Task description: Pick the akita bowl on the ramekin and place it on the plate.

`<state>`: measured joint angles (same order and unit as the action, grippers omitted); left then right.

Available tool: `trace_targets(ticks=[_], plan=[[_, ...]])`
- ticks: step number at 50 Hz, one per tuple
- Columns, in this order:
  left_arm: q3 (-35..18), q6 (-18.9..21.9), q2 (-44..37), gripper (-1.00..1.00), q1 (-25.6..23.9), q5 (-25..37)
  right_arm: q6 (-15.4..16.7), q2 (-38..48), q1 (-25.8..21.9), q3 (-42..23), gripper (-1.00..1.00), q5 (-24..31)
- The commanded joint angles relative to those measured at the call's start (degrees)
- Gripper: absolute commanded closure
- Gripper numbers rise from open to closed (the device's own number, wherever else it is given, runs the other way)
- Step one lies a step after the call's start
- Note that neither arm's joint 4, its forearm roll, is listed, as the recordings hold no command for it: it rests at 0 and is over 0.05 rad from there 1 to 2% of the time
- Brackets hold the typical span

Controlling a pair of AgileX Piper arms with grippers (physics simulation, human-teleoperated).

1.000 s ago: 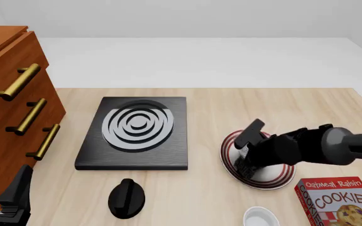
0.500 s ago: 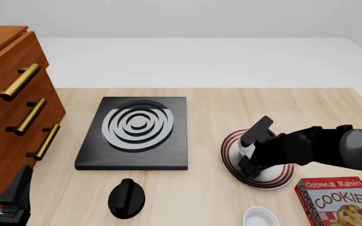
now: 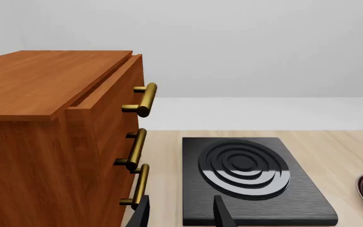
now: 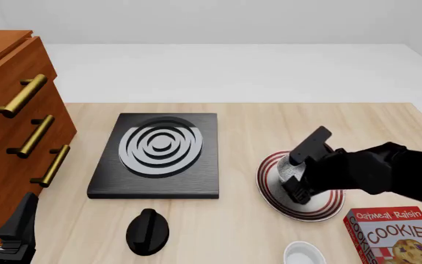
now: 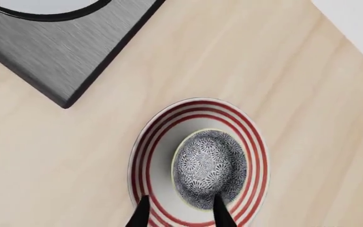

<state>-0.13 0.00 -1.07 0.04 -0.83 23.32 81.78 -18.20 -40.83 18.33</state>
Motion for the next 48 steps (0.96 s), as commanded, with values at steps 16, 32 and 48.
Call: trace_targets(ticks=[16, 32, 48], plan=[[0.0, 0.01, 0.01, -1.0, 0.0, 0.0, -0.54, -12.02, 1.08, 3.63, -1.0, -0.59], [0.0, -0.01, -0.01, -1.0, 0.0, 0.0, -10.8, -22.2, 0.43, 5.05, -1.0, -1.24], [0.0, 0.0, 0.0, -1.0, 0.0, 0.0, -25.2, -36.48, 0.68, 8.0, -1.0, -3.74]])
